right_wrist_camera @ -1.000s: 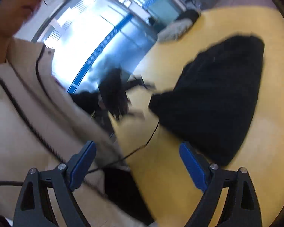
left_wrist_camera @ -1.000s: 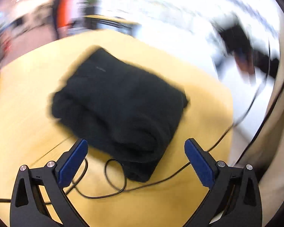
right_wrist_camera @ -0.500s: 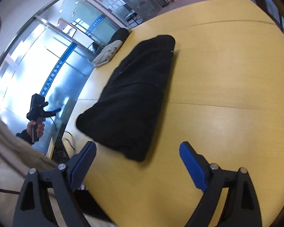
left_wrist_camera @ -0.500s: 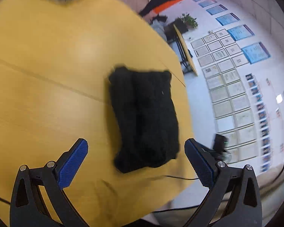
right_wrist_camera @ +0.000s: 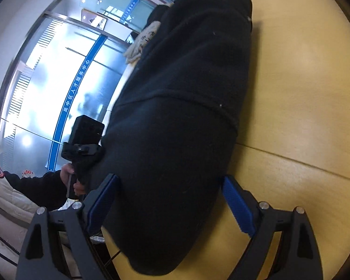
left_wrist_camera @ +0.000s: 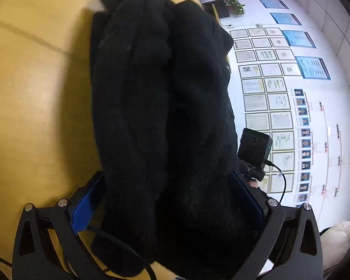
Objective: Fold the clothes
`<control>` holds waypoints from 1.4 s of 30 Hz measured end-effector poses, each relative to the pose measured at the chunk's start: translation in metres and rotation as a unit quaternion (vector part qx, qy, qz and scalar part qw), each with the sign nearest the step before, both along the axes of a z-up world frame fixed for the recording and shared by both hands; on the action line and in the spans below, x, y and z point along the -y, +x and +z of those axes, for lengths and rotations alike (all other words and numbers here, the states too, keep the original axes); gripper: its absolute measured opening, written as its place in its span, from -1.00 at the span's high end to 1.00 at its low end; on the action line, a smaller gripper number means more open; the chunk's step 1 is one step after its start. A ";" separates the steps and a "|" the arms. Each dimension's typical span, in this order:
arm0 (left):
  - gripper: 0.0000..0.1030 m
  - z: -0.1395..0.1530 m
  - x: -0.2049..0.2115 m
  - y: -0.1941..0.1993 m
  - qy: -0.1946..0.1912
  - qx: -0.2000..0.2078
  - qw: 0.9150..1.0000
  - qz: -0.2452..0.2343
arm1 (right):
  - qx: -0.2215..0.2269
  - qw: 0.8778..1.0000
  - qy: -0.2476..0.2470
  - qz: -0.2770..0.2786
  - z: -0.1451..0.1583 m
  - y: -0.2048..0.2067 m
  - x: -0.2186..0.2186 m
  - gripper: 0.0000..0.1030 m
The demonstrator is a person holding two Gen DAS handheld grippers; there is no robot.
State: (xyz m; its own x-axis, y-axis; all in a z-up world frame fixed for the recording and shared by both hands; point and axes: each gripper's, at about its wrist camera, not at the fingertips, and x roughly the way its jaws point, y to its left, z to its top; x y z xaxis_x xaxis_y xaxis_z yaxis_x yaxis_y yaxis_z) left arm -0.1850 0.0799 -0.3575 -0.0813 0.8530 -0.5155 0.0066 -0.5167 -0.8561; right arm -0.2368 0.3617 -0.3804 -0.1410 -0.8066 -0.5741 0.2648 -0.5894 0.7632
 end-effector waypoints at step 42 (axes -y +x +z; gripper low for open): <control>-0.62 0.010 0.526 -0.081 -0.197 -0.103 0.973 0.056 | -0.129 0.986 0.059 -0.089 0.042 -0.102 0.541 -0.22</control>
State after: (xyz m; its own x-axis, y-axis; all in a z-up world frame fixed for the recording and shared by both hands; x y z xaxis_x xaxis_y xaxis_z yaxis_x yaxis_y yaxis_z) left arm -0.2662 -0.4466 -0.3471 -0.2986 0.5716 -0.7643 -0.0684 -0.8116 -0.5802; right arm -0.3392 -0.1788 -0.3380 -0.4282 -0.6856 -0.5887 0.3257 -0.7248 0.6071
